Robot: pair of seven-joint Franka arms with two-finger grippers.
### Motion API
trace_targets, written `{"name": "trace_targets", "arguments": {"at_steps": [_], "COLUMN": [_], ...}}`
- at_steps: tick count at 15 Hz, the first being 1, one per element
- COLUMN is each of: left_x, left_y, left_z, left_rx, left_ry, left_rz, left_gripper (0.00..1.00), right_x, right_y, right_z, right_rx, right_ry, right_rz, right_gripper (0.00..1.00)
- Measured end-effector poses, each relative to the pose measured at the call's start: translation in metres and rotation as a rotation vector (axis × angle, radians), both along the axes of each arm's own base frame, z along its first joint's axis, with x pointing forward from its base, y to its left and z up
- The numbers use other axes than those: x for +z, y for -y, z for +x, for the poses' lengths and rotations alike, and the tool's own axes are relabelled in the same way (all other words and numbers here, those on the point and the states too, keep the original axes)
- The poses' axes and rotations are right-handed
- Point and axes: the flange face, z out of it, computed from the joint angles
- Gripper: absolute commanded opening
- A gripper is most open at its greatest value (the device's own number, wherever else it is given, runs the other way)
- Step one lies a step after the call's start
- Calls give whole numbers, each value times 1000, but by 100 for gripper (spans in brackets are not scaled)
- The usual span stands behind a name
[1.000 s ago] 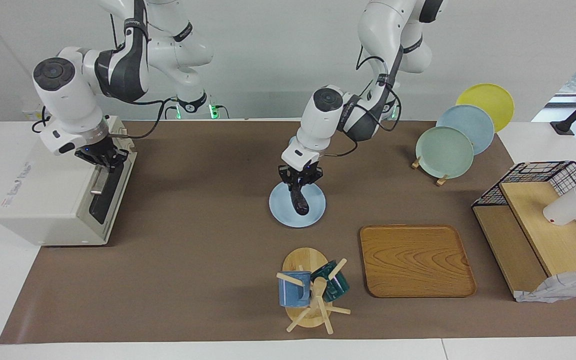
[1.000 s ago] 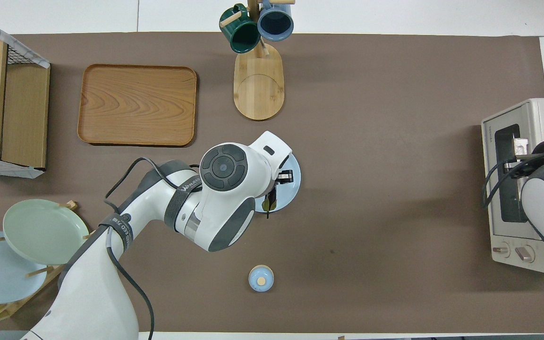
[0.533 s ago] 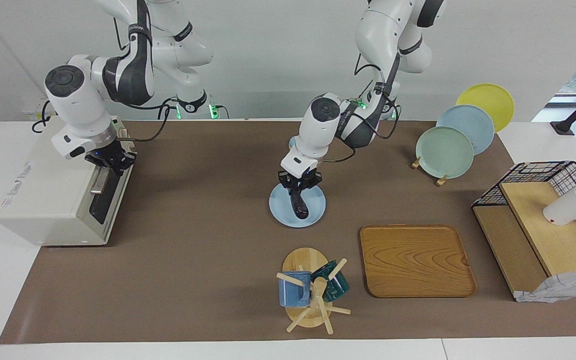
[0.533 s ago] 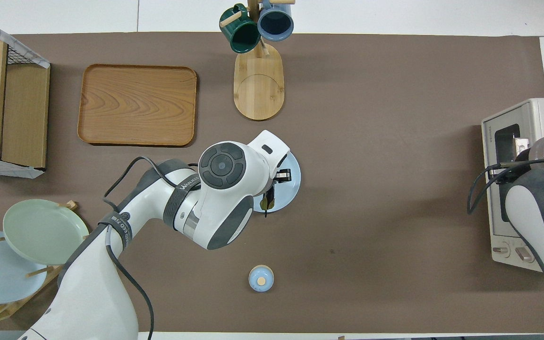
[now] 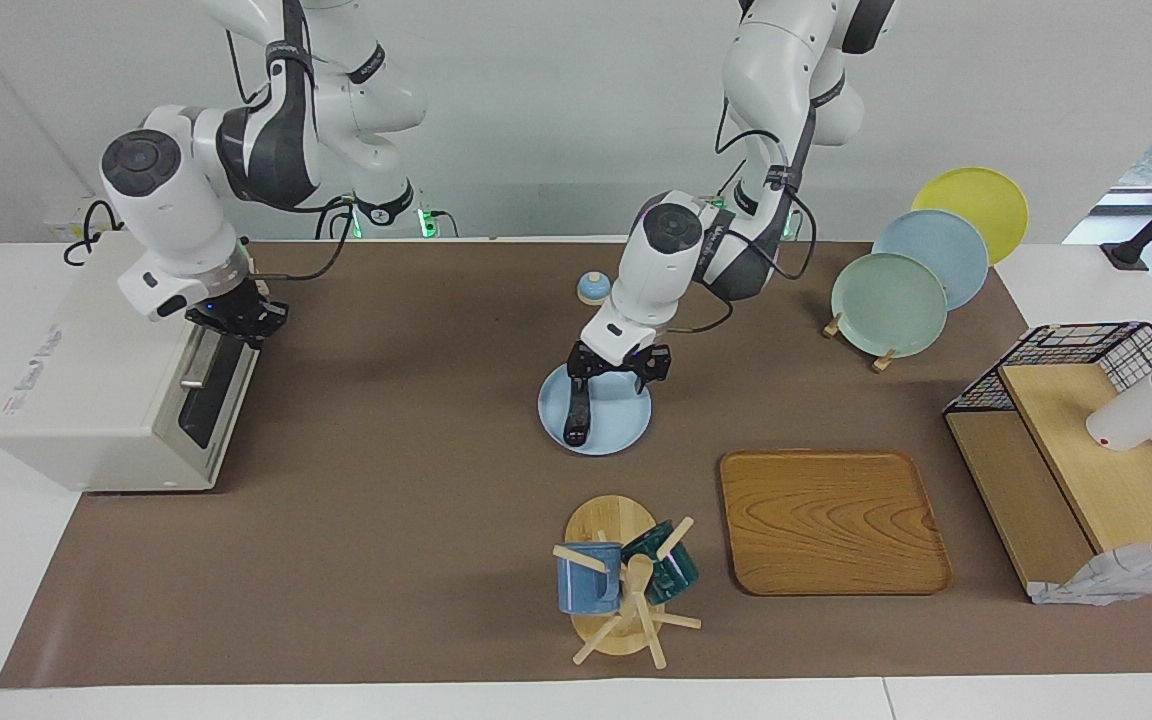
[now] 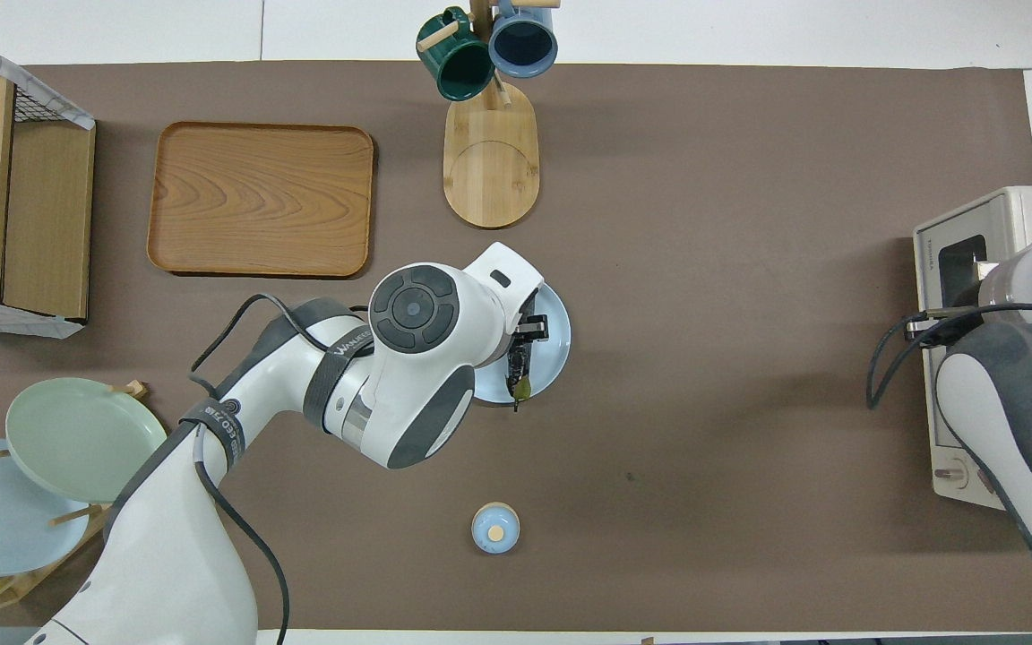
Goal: Put eggplant into oven
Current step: 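Set the eggplant on the blue plate while the right gripper reaches the oven, then withdraw the left gripper while the right gripper pulls the oven door open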
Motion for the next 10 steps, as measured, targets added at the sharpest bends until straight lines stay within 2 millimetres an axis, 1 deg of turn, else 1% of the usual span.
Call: {"name": "trace_targets", "arguments": {"at_steps": [1,2,4,6,8,10], "left_x": [18,36,75,109,128,140], "left_y": [-22,-45,-94,-131,-164,-191], "left_z": [13,26,50,69,83,91], "left_rx": [-10,-15,-20,-20,-15,3], "left_ry": [1,9,22,39,52,50], "left_rz": [6,7,8,6,5,8], "left_gripper": [100,100,100,100,100,100], "right_x": [11,16,12,1,-10,-16], "right_y": [3,7,19,30,33,33], "right_z": [1,1,-1,-4,-6,-8], "right_rx": [0,-1,-10,-5,23,35], "right_ry": [-1,0,-8,-11,-18,-22], "right_rz": [-16,-30,-35,-32,-35,-38], "right_gripper": [0,0,0,0,0,0]}}
